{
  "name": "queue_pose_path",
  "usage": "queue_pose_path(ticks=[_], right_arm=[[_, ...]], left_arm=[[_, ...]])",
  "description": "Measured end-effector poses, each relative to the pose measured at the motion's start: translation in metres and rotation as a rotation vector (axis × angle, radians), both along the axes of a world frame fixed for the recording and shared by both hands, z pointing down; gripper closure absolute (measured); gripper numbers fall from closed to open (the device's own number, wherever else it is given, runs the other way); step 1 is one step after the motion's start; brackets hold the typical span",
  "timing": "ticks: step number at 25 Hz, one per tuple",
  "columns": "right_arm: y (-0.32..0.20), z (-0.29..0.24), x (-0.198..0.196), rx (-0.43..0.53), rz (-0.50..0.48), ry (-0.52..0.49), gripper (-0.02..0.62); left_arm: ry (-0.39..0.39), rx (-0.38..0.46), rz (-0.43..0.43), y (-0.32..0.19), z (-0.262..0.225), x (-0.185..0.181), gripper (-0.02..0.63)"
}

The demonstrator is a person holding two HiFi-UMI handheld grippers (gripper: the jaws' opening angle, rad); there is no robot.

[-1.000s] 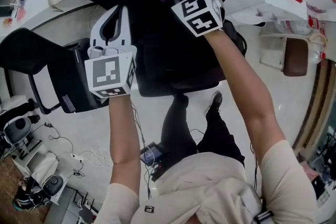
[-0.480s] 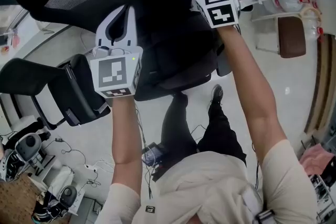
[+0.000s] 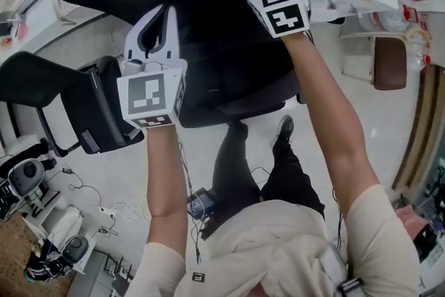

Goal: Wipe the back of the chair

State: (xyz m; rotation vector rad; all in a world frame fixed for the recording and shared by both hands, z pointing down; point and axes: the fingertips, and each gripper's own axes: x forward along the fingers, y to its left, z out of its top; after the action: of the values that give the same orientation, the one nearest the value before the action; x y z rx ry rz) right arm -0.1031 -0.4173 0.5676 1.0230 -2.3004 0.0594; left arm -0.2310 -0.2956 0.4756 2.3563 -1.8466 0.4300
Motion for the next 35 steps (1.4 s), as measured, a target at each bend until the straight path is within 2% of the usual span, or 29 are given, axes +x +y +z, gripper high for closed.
queue_pose_path(ticks=[8, 15, 22, 26, 30, 35], right_arm=[[0.033, -0.003, -0.128, 0.014, -0.167, -0.027, 0.545], [0.073, 0.006, -0.22, 0.021, -0.345, -0.019, 0.545], [0.08, 0.013, -0.233, 0.004, -0.38, -0.005, 0.546], [0.08, 0.007, -0.231, 0.006, -0.386, 0.016, 0.546], [0.09, -0.002, -0.225, -0.012, -0.404, 0.021, 0.545], [0.106, -0.04, -0.206, 0.007, -0.406, 0.0, 0.546]], left_arm=[[-0.003, 0.0, -0.143, 0.037, 0.006, -0.099, 0.598], [0.007, -0.013, -0.239, 0.067, 0.019, -0.151, 0.598], [0.018, -0.031, -0.271, 0.077, 0.023, -0.166, 0.598], [-0.015, -0.015, -0.257, 0.077, 0.017, -0.165, 0.598], [-0.04, -0.005, -0.252, 0.083, 0.002, -0.163, 0.598], [-0.068, 0.019, -0.247, 0.095, -0.032, -0.151, 0.598]])
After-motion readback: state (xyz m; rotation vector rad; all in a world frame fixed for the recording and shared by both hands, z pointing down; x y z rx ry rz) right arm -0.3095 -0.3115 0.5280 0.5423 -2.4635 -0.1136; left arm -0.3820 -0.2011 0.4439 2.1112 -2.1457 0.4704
